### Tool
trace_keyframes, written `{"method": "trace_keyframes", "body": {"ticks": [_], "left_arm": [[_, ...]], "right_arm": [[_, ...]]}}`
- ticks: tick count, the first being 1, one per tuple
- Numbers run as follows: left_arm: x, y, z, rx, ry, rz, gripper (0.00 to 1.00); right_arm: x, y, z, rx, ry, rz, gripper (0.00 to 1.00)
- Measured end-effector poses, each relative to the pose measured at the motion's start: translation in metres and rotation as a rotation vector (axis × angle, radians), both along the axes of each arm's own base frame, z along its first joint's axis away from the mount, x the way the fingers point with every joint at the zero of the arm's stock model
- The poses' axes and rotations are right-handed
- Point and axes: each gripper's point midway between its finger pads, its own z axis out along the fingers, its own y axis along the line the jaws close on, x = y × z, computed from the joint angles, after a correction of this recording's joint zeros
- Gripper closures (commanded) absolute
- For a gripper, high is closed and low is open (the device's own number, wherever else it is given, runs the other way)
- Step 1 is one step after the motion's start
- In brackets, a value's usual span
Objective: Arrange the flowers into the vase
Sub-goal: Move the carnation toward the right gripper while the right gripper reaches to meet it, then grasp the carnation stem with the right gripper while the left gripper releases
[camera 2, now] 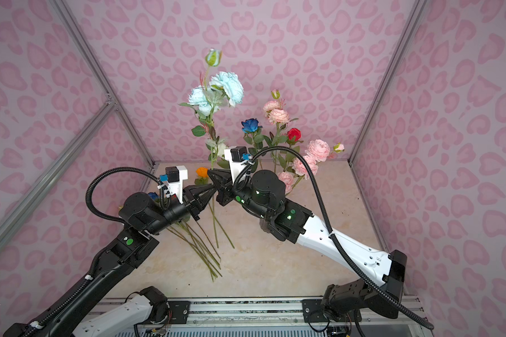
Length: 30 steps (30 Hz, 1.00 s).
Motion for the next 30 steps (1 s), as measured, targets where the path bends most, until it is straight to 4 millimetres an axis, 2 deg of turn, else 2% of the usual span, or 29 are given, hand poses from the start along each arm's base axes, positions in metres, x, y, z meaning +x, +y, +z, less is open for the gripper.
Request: {"method": "trace_keyframes", "body": {"ticks": [1,2,4,5,6,8,14,21,26,30], "left_arm": [[0.000,0.000,0.001,-0.002,-0.003,0.003,0.87],[0.000,0.001,0.001,-0.004,-0.004,0.005,0.80],[0.000,0.001,0.000,-0.001,0.000,0.003,0.50],[0.000,0.001,-0.001,0.002,0.005,0.006,0.42],[0.001,0.002,-0.002,0.004,0.013,0.017,0.35],[0.004,0.006,-0.004,0.001,0.031,0.047,0.29],[0.016,0.035,0.001,-0.022,0.040,0.229,0.28],[0.037,0.081,-0.005,-0.056,0.079,0.518,0.28],[0.043,0.088,-0.012,-0.050,0.103,0.571,0.28],[0.045,0.089,-0.016,-0.047,0.116,0.580,0.28]], "right_arm": [[0.000,0.001,0.001,0.000,-0.002,0.003,0.98],[-0.001,0.002,0.002,0.001,-0.004,0.009,0.98],[-0.002,0.003,0.003,-0.002,-0.013,0.014,0.98],[-0.003,0.004,0.004,-0.004,-0.017,0.018,0.98],[-0.004,0.004,0.005,-0.005,-0.021,0.019,0.98],[-0.005,0.003,0.006,-0.012,-0.035,0.017,0.98],[-0.005,-0.024,0.023,-0.033,-0.096,-0.071,0.98],[-0.003,-0.077,0.045,-0.084,-0.191,-0.245,0.96],[0.016,-0.129,0.069,-0.085,-0.231,-0.403,0.96],[0.024,-0.150,0.085,-0.080,-0.270,-0.470,0.96]]}}
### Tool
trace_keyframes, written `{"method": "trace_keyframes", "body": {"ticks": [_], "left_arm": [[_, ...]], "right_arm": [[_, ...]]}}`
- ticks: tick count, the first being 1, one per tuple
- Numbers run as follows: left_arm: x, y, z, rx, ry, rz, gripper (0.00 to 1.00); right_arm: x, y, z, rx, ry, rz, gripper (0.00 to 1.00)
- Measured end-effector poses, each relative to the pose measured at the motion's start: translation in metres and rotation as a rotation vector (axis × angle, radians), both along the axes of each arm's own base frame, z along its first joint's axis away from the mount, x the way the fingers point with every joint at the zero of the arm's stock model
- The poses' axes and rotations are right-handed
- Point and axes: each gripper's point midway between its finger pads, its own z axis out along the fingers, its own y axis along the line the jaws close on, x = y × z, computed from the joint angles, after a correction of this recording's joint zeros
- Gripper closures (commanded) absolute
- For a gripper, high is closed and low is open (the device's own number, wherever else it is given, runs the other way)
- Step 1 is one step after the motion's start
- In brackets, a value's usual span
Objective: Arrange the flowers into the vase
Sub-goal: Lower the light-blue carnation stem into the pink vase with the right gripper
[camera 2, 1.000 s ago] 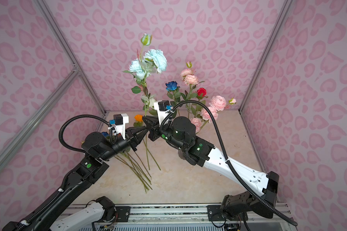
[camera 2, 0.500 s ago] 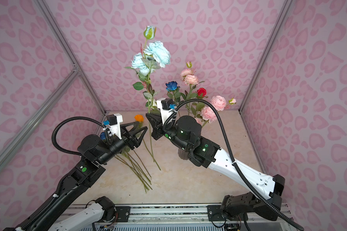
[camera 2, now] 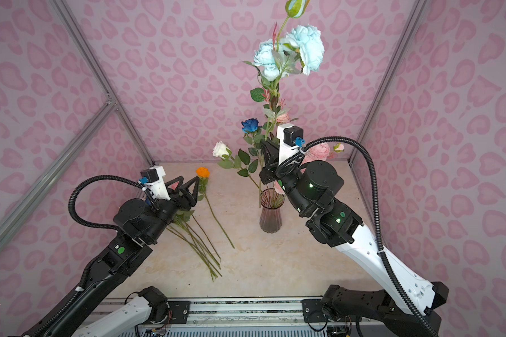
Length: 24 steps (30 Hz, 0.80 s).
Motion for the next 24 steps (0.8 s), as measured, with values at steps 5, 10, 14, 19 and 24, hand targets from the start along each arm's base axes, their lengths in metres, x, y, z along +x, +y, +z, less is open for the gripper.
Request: {"method": "trace_keyframes", "body": {"ticks": [5,10,14,19,24], "left_arm": [[0.001,0.002,0.000,0.000,0.001,0.012,0.28],[0.002,0.002,-0.001,0.001,0.002,0.017,0.28],[0.002,0.002,-0.001,0.001,0.002,0.018,0.28],[0.002,0.002,-0.001,0.002,0.003,0.018,0.28],[0.002,0.002,-0.002,0.005,0.004,0.018,0.28]], "right_arm": [[0.022,-0.019,-0.005,-0.028,0.002,-0.093,0.96],[0.042,-0.025,-0.021,-0.036,0.027,-0.133,0.96],[0.051,-0.017,-0.051,-0.047,0.081,-0.114,0.97],[0.057,-0.009,-0.077,-0.038,0.128,-0.094,0.97],[0.063,-0.002,-0.108,-0.027,0.181,-0.076,0.91]]}}
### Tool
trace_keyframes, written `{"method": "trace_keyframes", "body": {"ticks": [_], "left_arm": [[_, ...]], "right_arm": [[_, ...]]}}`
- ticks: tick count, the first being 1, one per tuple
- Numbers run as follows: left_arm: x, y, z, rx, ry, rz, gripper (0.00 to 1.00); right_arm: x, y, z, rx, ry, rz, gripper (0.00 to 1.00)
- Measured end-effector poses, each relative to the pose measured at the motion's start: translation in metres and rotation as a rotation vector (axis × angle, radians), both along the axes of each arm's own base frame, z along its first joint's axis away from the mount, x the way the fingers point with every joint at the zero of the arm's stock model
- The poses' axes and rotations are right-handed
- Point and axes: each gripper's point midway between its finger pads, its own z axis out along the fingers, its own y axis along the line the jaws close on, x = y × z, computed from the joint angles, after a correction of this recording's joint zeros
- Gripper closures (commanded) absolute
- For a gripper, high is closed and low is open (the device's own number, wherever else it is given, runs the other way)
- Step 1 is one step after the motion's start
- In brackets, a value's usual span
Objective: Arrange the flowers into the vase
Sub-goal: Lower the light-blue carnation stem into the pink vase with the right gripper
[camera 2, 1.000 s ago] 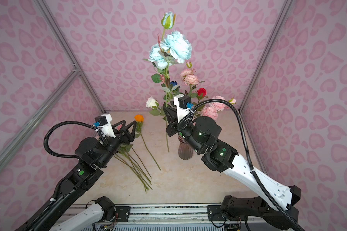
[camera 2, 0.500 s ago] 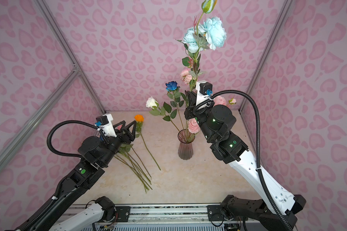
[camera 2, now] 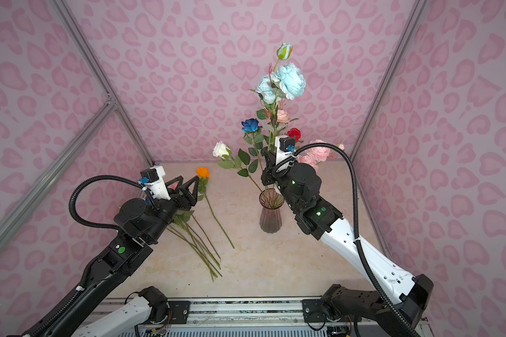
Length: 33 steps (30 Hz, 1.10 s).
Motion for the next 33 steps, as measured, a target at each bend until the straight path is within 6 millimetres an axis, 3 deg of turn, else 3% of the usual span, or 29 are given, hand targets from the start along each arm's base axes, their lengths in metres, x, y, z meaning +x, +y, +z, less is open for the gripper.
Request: {"method": "trace_keyframes", "body": {"ticks": [5,11,23,33], "left_arm": [[0.000,0.000,0.000,0.001,0.001,0.000,0.28],[0.002,-0.001,-0.003,0.005,0.007,0.000,0.28],[0.007,-0.005,-0.010,0.021,0.025,0.000,0.28],[0.012,-0.007,-0.016,0.035,0.040,0.002,0.28]], "right_arm": [[0.000,0.004,-0.022,0.012,0.052,0.021,0.79],[-0.002,-0.002,-0.050,0.000,0.106,-0.007,0.75],[0.003,-0.015,-0.039,0.014,0.091,-0.084,0.61],[-0.014,-0.032,-0.018,0.037,0.065,-0.101,0.54]]}}
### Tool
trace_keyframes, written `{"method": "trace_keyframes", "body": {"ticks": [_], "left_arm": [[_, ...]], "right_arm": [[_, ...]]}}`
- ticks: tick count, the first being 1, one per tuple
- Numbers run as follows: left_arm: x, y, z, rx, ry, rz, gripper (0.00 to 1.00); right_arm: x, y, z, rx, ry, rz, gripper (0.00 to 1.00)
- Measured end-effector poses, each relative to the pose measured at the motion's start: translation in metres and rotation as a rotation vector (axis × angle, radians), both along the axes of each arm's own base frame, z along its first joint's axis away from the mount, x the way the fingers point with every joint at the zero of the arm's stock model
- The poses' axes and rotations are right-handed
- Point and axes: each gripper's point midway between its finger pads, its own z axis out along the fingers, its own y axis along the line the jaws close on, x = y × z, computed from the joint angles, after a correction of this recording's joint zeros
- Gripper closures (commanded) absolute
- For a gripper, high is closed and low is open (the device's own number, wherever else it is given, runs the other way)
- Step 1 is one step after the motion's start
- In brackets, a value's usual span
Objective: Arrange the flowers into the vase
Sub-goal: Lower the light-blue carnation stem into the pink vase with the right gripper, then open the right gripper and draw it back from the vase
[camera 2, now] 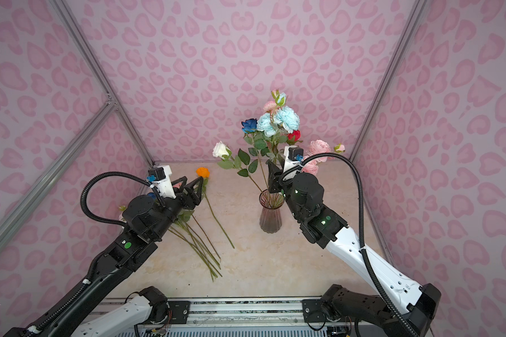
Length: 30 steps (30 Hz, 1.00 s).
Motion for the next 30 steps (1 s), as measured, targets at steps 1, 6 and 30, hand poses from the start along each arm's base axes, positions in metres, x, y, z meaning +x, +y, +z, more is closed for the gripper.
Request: {"method": "trace_keyframes", "body": {"ticks": [1,6,30], "left_arm": [[0.000,0.000,0.000,0.001,0.001,0.000,0.28],[0.002,0.000,-0.002,0.004,0.005,0.006,0.28],[0.055,0.043,-0.056,0.051,0.240,0.311,0.28]], "right_arm": [[-0.003,-0.001,0.002,0.002,-0.002,0.002,0.54],[-0.018,-0.005,0.010,0.006,-0.011,0.019,0.54],[-0.088,-0.044,0.018,0.013,-0.079,0.035,0.56]]}}
